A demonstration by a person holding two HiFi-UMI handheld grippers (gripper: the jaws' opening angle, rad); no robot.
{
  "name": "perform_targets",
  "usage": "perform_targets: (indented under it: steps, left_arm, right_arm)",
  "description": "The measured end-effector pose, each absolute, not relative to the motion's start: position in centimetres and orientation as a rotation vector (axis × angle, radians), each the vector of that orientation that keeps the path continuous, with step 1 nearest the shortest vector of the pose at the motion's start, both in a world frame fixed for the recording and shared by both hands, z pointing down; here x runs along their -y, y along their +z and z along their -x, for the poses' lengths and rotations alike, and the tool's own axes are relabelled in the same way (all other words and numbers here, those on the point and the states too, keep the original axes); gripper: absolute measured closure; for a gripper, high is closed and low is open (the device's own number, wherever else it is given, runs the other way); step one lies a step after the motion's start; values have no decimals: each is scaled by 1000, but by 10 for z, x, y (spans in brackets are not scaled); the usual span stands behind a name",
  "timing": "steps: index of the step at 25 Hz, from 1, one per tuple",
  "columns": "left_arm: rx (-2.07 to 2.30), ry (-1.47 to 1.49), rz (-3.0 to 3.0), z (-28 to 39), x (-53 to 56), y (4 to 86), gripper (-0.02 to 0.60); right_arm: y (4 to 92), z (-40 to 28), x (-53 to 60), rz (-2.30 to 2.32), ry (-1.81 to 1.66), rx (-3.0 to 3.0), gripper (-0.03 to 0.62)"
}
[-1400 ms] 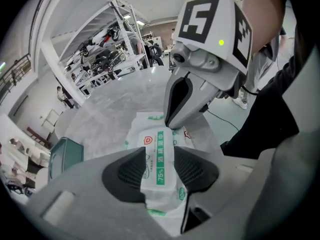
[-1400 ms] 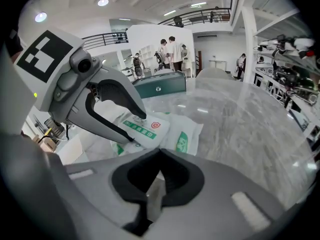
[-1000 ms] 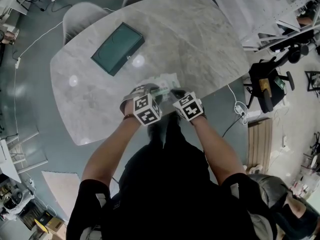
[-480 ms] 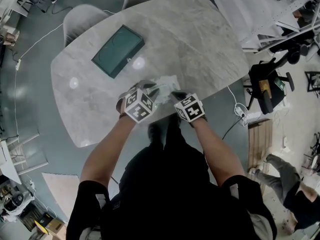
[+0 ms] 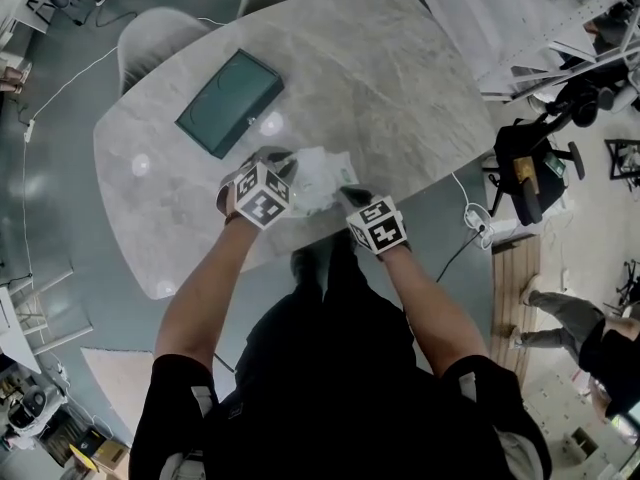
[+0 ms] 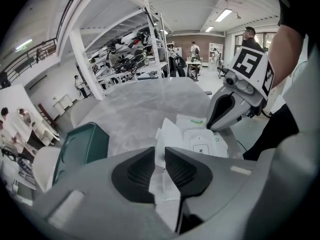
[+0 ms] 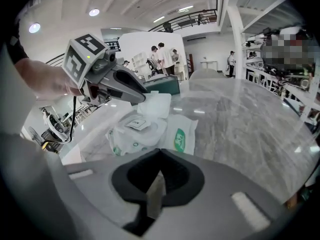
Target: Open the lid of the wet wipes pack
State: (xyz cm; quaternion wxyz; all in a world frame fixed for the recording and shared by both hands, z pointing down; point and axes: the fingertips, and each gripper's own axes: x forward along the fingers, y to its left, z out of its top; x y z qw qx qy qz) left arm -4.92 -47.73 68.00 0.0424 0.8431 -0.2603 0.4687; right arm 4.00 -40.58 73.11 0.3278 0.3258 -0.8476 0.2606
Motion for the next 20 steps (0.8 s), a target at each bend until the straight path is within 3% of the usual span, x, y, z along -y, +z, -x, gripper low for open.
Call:
perform_targets:
  steps: [8,12,20]
  left_arm:
    - [871,1399,-2535,64,481,692,485]
    - [922,1252,-2548,70,475,673,422]
    - [1000,1043,-2626,110,427,606,423]
  right_arm:
    - [717,-37,399,-904,668,2210,591]
    - [690,-44,394,-982,658,2214,591]
    - [626,-47,348,-1182,647,2215,591]
